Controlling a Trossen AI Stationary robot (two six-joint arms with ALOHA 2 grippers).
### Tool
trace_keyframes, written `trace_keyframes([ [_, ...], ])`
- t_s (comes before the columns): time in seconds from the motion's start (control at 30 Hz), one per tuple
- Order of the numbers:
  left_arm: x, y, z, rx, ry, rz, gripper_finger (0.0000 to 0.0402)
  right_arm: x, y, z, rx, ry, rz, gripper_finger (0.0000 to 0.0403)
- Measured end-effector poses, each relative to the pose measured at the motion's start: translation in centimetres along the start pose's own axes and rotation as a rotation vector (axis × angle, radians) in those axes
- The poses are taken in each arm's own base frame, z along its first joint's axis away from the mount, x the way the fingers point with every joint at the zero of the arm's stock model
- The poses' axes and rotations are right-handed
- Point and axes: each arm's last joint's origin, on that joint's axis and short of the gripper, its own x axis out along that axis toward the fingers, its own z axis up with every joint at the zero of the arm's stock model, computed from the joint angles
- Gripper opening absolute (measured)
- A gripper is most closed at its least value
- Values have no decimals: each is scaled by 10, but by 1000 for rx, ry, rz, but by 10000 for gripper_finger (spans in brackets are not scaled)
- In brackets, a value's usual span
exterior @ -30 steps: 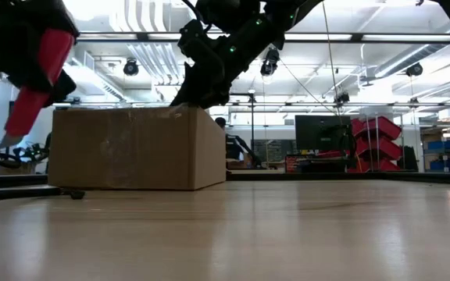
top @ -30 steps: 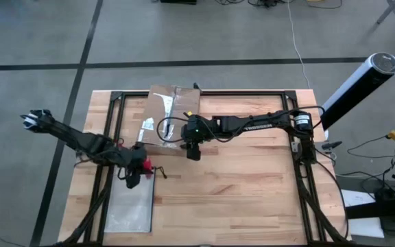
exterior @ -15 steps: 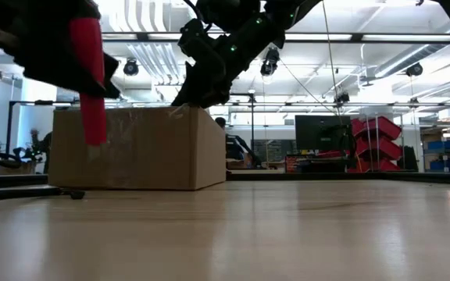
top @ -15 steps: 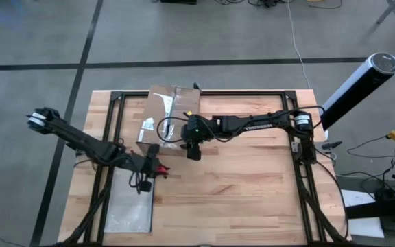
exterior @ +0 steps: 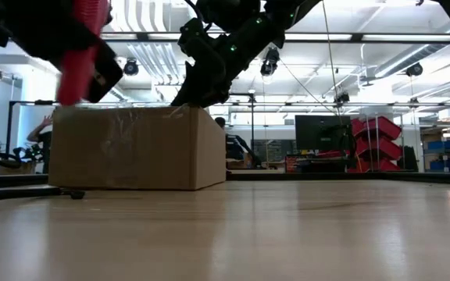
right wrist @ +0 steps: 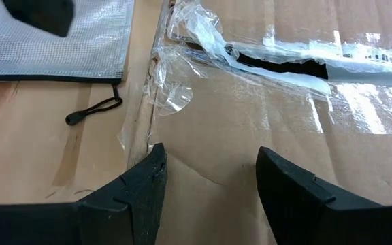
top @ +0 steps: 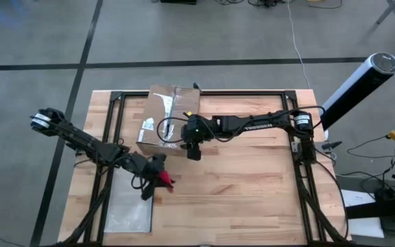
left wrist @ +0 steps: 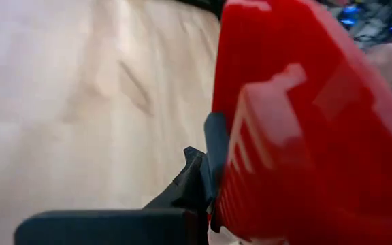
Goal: Unpack boxes
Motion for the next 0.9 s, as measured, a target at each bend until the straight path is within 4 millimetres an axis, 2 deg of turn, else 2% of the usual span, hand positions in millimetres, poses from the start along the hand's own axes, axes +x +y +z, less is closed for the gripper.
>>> trace_keyframes([
  [0.2, -1, 6, -2, -107, 93, -73, 28, 0, 0, 0, 8, 0, 1, 199],
  [0.37, -3, 22, -4, -130, 142, -6, 28, 0, 1, 0, 7, 0, 2, 199],
  [0.47, -3, 29, 0, -10, 96, 78, 28, 0, 1, 0, 7, 1, 2, 199],
  [0.8, -1, 27, 1, 544, 77, 180, 28, -1, -1, -2, 2, 24, 1, 199],
  [0.9, 5, 29, -6, 575, 119, 176, 28, -1, -2, -2, -1, 23, -1, 199],
])
